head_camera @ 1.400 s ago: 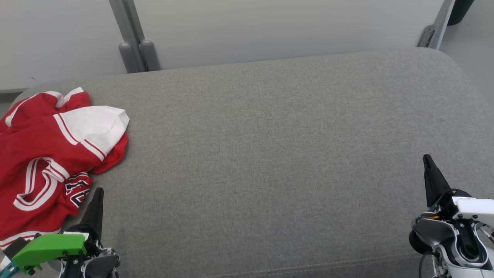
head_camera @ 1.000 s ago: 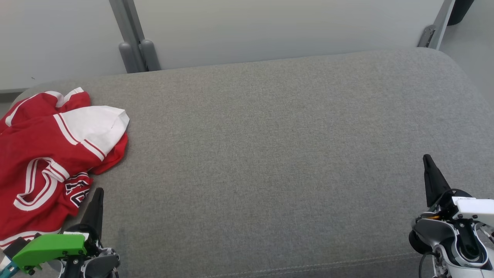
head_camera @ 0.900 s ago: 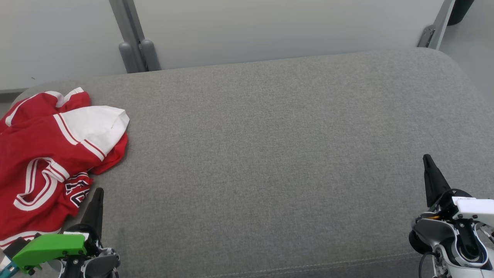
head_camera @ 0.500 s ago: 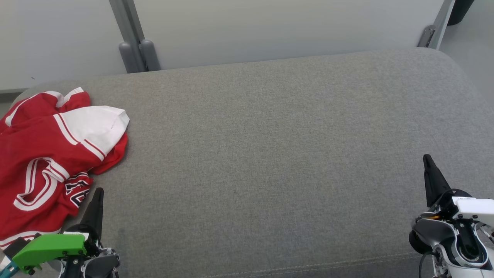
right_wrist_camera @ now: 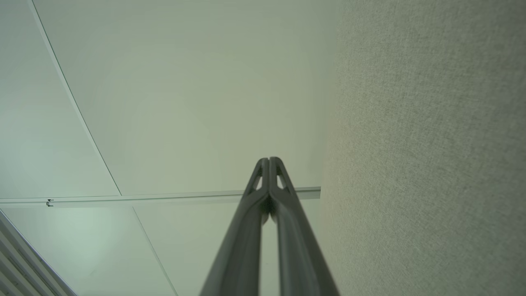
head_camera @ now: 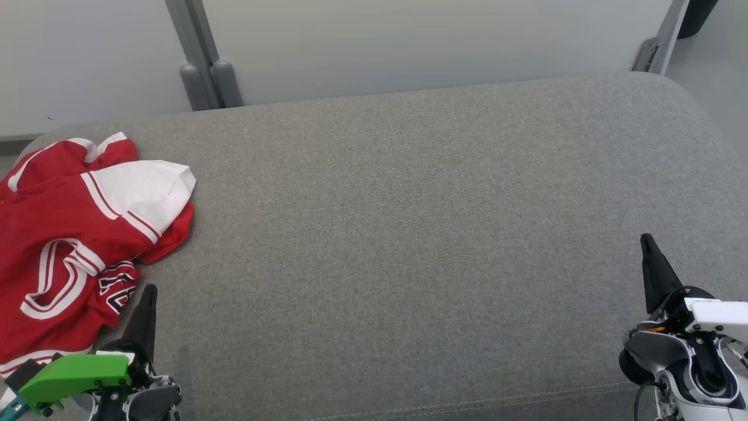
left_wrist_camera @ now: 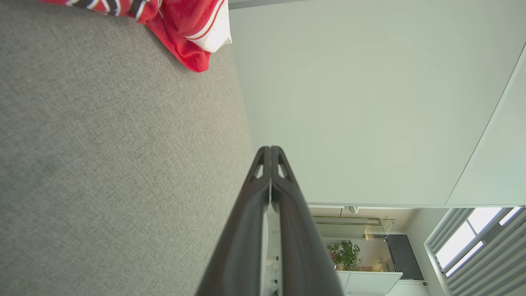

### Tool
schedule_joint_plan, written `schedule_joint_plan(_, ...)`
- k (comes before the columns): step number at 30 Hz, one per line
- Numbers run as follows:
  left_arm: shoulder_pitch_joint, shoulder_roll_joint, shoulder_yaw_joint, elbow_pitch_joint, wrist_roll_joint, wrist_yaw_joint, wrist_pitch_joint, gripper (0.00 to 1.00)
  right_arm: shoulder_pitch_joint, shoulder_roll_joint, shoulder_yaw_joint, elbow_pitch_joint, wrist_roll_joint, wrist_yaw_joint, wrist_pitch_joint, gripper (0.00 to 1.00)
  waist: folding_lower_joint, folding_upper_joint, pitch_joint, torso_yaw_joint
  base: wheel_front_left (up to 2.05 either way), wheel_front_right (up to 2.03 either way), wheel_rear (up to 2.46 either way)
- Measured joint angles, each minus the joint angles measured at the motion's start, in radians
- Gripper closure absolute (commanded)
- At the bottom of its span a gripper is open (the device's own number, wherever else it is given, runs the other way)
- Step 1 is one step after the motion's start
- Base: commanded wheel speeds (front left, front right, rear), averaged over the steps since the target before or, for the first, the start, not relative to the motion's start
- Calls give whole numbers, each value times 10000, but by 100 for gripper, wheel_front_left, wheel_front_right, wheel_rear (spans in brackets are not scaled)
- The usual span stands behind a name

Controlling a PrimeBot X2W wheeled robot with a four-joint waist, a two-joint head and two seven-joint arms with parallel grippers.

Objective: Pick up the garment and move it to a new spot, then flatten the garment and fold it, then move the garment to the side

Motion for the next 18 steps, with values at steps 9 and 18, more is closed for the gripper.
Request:
schedule_joint_plan(9,0,0,0,0,4,0,0,100,0,0,0,0,0,0,0,100,0,0,0,0,0,0,0)
schedule_joint_plan(18,0,-2,2,0,4,0,0,100,0,0,0,0,0,0,0,100,0,0,0,0,0,0,0)
